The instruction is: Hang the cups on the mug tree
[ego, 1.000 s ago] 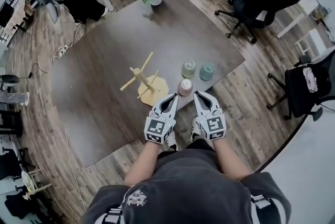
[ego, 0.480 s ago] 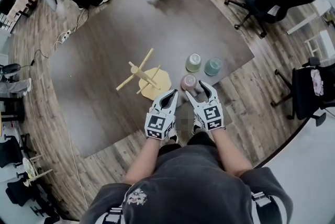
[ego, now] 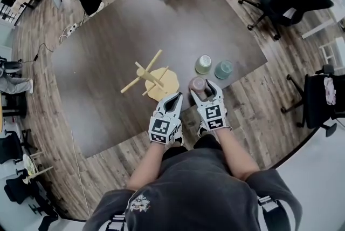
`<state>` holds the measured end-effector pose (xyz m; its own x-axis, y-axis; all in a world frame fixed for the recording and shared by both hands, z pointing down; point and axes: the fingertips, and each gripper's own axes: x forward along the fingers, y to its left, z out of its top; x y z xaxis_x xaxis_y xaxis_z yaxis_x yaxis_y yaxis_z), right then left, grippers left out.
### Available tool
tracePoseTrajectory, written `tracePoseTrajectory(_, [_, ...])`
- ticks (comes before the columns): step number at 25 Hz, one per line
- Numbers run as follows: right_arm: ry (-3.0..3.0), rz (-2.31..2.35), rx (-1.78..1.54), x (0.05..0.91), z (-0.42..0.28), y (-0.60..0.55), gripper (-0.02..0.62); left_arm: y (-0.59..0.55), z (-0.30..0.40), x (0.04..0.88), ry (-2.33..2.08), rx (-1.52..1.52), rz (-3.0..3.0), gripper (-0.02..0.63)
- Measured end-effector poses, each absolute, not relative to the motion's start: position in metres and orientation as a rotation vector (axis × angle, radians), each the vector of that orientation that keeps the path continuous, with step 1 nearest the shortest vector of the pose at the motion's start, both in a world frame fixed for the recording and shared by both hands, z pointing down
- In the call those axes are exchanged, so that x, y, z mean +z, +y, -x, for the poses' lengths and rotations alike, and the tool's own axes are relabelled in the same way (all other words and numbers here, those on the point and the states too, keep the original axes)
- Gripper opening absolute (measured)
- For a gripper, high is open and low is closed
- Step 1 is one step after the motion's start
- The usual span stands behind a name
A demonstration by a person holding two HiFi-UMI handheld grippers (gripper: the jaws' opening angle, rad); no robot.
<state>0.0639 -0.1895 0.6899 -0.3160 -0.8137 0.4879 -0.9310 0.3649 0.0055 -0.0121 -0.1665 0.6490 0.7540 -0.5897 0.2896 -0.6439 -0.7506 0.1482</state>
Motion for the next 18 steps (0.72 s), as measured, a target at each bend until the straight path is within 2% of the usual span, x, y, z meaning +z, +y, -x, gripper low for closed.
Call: tracePoseTrajectory(18, [-2.284, -1.536, 0.400, 0.674, -0.067, -0.196, 0.290, -0.168, 0.018, 0.643, -0.990, 0.322, -2.731, 0.006])
